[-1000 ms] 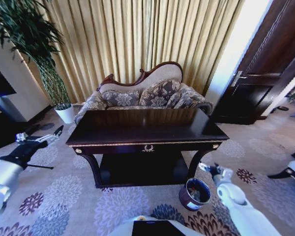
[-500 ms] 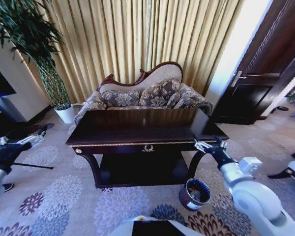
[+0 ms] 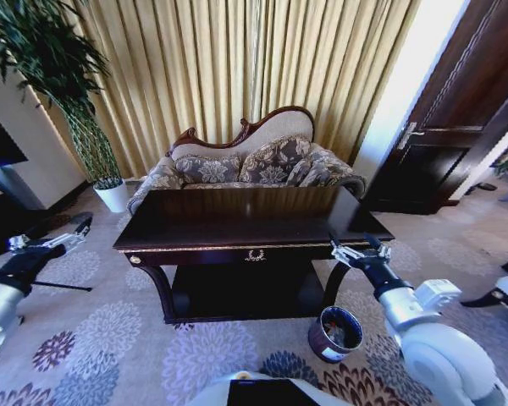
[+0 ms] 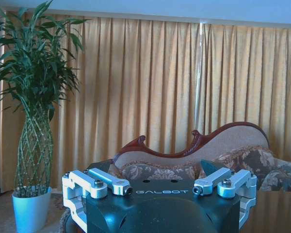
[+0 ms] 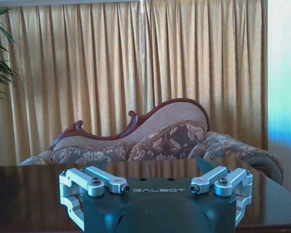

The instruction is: Move to the front of the table and place the trash on the table into the trash bin.

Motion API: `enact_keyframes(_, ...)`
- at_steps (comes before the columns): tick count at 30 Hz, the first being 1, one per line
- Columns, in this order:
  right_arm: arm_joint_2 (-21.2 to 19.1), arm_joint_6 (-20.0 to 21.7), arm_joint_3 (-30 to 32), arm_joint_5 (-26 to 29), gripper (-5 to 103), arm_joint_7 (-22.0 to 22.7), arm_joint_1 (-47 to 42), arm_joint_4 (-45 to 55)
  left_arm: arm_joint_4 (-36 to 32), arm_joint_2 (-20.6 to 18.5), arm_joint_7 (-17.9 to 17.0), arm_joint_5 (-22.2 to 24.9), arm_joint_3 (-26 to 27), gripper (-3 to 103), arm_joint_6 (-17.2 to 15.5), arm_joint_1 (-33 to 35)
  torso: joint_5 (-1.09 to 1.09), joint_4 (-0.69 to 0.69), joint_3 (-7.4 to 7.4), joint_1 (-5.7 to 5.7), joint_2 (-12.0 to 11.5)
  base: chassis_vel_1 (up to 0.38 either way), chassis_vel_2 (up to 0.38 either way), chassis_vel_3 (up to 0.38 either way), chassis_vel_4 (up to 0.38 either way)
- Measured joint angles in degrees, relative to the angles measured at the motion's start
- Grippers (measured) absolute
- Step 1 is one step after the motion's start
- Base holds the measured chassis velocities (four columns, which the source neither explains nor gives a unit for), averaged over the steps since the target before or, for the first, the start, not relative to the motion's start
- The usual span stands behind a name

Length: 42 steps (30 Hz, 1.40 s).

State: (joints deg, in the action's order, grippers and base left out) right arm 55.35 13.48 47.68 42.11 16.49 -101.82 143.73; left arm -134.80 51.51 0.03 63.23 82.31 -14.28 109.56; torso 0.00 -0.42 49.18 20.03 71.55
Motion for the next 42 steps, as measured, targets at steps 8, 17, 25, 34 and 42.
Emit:
enact_keyframes(8, 0.02, -0.05, -0.16, -0.76, 100, -0.14, -0.16, -0.22, -0.72, 0.26, 0.12, 0.01, 0.01, 100, -0.03, 0.33, 0.0, -0.01, 0.01, 0.02, 0.0, 0.025, -0.022, -0.021, 0.024)
enact_keyframes(17, 0.26, -0.06, -1.25, -2.21, 100, -0.17, -0.35, -0.36, -1.01, 0.24, 0.18, 0.0, -0.25, 100, -0.03, 0.29, 0.0, -0.01, 0.0, 0.01, 0.0, 0.156, -0.15, -0.15, 0.138)
enact_keyframes(25, 0.87, -0.07, -0.8, -2.48, 100, -0.18, -0.42, -0.42, -1.13, 0.26, 0.25, -0.09, -0.68, 100, -0.04, 0.19, 0.0, -0.01, 0.0, -0.01, 0.0, 0.196, -0.203, -0.195, 0.202)
enact_keyframes(34, 1.49, -0.25, -0.83, -2.85, 100, -0.2, -0.75, -0.46, -1.28, 0.34, 0.36, -0.12, -0.69, 100, -0.03, 0.32, -0.01, -0.02, 0.0, 0.0, 0.0, 0.185, -0.189, -0.168, 0.188)
enact_keyframes(42, 1.93, -0.33, -0.54, -2.99, 100, -0.21, -1.18, -0.48, -1.37, 0.44, 0.44, -0.16, -0.77, 100, 0.03, 0.38, 0.0, 0.01, 0.0, -0.01, 0.0, 0.188, -0.182, -0.168, 0.205)
